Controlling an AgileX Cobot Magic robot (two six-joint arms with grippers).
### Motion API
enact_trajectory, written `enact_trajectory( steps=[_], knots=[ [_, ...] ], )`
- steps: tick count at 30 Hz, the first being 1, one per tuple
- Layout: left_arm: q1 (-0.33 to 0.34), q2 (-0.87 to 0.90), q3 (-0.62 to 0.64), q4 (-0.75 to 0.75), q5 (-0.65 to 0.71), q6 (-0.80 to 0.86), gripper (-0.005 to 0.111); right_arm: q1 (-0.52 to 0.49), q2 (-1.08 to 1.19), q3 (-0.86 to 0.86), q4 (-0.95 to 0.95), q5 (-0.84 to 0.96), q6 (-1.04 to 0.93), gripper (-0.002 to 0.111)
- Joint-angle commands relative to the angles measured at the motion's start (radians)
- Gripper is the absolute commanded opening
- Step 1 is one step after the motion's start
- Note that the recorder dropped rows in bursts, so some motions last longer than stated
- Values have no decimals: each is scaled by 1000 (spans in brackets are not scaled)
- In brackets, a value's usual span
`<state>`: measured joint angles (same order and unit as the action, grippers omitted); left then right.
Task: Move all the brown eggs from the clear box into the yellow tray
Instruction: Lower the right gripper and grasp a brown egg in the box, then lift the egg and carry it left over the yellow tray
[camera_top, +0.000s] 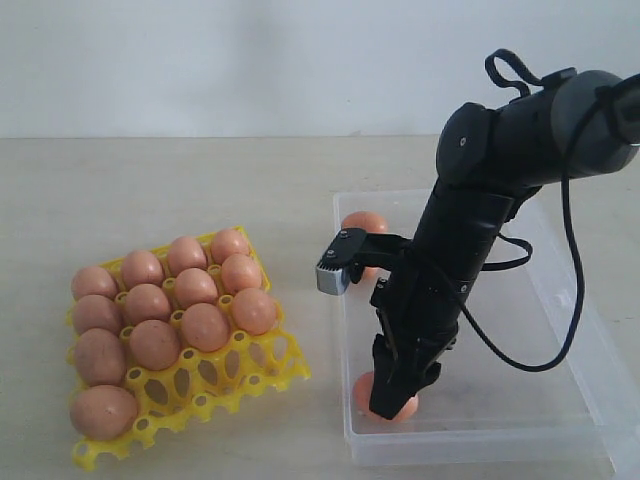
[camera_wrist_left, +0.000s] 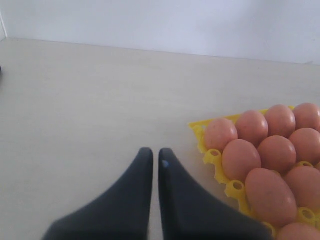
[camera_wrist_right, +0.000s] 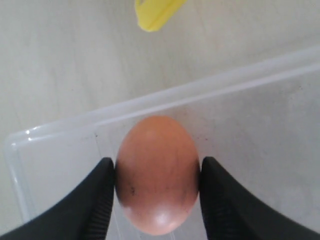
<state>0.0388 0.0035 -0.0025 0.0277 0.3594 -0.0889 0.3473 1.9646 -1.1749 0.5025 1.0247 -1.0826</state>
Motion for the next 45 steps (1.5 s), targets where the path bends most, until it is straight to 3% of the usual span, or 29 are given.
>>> enact_trajectory(
  steps=[1,17,27,37,45],
  knots=[
    [3,-3,3,-2,-4,3,4,1,3,-2,-5,-12,1,0],
    [3,-3,3,-2,-4,3,4,1,-98,-2,7,-86,158,0],
    [3,-3,3,-2,-4,3,4,1,-141,-2,-13,-151,393,0],
    [3,-3,3,-2,-4,3,4,1,-148,16,-18,-481,779,0],
    [3,-3,3,-2,-4,3,4,1,-226,273,-15,-983,1010,0]
  ],
)
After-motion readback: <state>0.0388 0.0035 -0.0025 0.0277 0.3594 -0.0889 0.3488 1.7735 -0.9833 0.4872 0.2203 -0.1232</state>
